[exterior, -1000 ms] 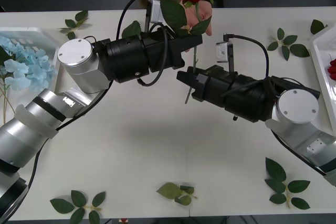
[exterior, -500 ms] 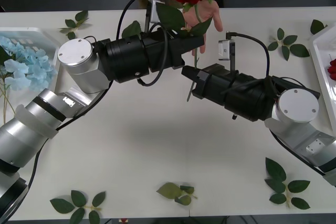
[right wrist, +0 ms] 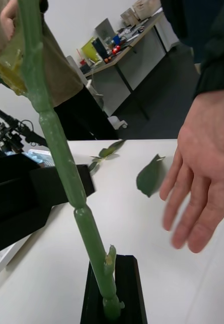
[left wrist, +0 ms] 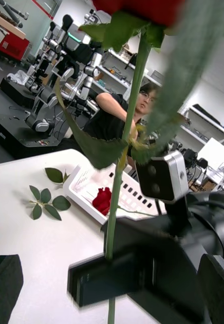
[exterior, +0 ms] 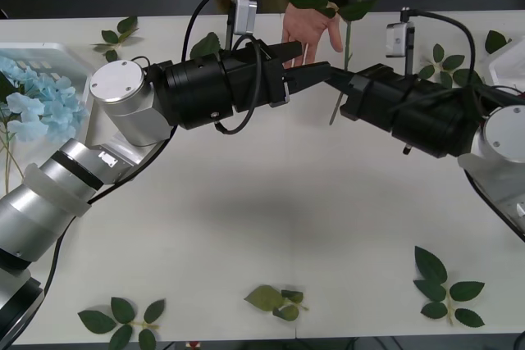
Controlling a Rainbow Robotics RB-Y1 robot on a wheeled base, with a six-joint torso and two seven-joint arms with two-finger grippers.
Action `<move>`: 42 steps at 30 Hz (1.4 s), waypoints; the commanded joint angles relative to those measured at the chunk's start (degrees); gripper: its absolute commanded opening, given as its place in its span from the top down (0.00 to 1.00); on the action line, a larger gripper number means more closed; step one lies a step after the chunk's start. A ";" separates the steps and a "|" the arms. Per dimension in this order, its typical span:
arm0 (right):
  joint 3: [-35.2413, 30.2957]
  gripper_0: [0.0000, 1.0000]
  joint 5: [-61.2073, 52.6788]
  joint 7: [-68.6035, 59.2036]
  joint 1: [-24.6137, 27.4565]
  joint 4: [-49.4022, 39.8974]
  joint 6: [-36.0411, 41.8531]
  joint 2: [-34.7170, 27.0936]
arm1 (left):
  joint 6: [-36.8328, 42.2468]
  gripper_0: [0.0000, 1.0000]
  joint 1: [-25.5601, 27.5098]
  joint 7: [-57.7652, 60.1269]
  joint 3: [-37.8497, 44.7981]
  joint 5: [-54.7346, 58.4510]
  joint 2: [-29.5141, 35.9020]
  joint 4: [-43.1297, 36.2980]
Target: Place the red flowers into the right box and the blue flowers into the left box. If a person shows an open palm, hand one flower to the person first, then continue sorting.
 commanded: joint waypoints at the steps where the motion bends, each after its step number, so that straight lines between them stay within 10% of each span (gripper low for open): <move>1: -4.37 1.00 6.46 -7.57 -2.81 -0.87 1.14 2.59 | 0.98 0.00 -2.24 1.90 0.02 0.87 0.55 -0.81; 20: -7.19 1.00 53.39 -41.14 -19.16 -0.87 6.59 16.12 | 49.24 0.00 6.11 1.90 27.97 -24.36 8.37 -0.81; 42: -8.42 1.00 64.81 -53.54 -23.90 -4.03 17.05 17.79 | 45.98 0.00 12.00 1.90 28.32 -28.13 6.61 -0.11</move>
